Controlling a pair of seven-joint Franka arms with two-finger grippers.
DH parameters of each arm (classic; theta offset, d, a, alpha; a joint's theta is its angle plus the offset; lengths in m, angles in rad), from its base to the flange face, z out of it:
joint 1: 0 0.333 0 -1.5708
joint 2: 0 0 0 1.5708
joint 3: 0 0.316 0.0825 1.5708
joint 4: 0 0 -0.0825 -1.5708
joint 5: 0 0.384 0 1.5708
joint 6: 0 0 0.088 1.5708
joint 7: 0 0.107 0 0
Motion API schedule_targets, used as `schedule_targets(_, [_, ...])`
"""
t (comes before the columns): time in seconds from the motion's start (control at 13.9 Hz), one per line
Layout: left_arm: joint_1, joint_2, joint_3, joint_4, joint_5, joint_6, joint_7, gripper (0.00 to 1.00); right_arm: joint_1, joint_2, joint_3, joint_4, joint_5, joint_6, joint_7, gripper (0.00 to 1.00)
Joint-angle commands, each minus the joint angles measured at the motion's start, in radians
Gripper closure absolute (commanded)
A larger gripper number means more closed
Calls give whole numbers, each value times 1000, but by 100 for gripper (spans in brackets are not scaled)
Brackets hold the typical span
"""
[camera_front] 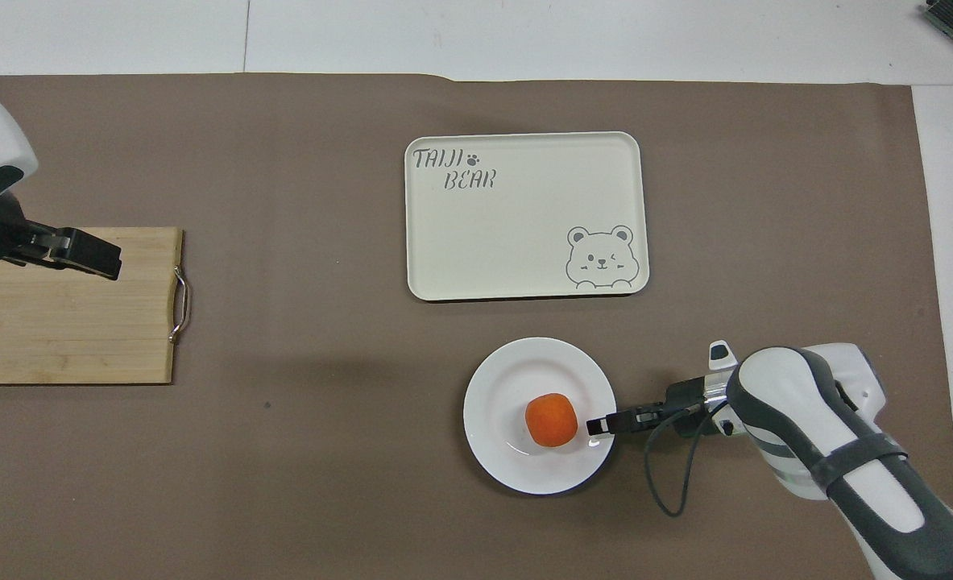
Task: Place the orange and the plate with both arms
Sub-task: 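Grip the plate rim with the right gripper and slide it onto the tray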
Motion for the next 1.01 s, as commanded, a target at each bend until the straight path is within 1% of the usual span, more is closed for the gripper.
schedule_targets(0.0, [8,2,-6,10,12,-13,5,0,-2,-7,4,-11,44,16,2,100])
schedule_targets(0.07, [8,0,-6,10,12,-13,5,0,-2,-5,4,-8,46,9,-7,100])
schedule_targets(0.22, [8,2,-6,10,12,-13,5,0,-9,-4,3,3,99,-20,-57,100])
schedule_targets(0.36, [8,2,-6,10,12,-13,5,0,-10,-2,4,15,122,-31,-59,100])
schedule_targets(0.72, [8,2,-6,10,12,-13,5,0,-25,15,3,62,179,-109,-38,100])
schedule_targets(0.94, [8,2,-6,10,12,-13,5,0,-44,63,1,151,179,-132,19,100])
